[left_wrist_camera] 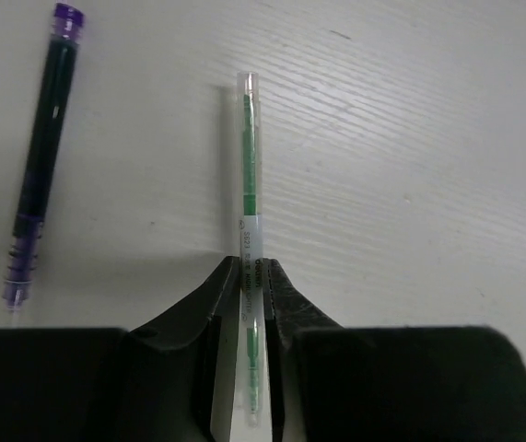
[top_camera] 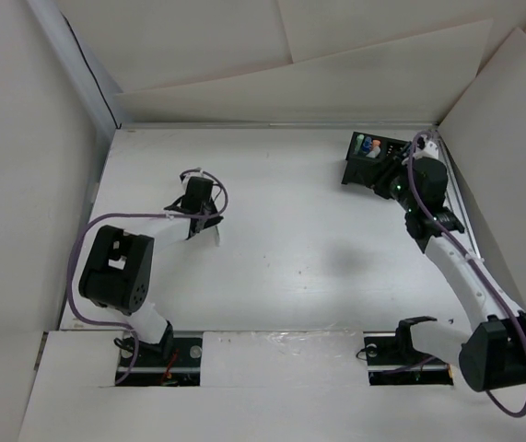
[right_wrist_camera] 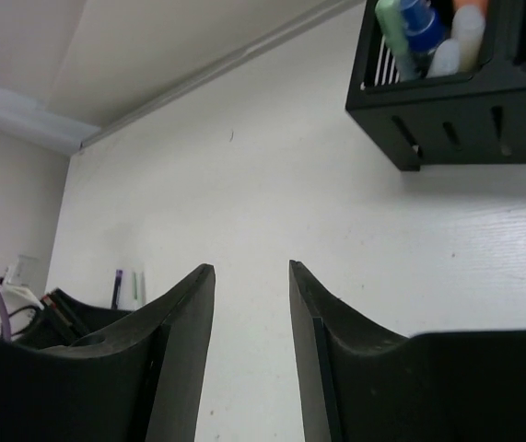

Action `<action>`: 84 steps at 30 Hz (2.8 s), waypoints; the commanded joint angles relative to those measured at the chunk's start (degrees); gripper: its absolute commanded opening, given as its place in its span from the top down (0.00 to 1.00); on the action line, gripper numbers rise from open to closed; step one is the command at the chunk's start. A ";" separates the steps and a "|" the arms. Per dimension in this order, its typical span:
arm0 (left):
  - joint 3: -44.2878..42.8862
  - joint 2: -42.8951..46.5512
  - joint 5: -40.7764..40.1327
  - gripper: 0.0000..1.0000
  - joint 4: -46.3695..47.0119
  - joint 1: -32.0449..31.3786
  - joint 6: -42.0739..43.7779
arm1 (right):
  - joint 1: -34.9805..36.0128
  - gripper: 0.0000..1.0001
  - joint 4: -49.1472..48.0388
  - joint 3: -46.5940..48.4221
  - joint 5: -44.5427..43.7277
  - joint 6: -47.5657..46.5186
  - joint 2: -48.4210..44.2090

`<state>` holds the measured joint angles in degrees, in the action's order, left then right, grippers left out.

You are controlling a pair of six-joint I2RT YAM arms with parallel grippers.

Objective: Sort the stationery into containers
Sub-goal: Pick up the pen from the center of the board, then place the pen in the storage box.

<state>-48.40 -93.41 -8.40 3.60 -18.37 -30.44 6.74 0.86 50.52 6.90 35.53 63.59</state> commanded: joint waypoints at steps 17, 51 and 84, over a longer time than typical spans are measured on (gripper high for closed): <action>-0.03 1.74 15.34 0.93 15.91 -10.81 1.43 | 13.47 0.52 -2.45 8.45 0.93 -2.75 17.61; 10.17 5.34 42.51 0.92 43.78 -10.81 -2.70 | 22.88 0.74 -13.17 13.29 10.68 5.16 34.49; 13.07 11.76 41.01 0.28 43.34 -10.81 -2.44 | -10.87 1.00 5.20 45.09 -40.29 -2.22 41.08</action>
<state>-36.01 -84.33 31.48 44.27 -29.15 -32.71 -4.47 2.70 93.21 -28.82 35.51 102.48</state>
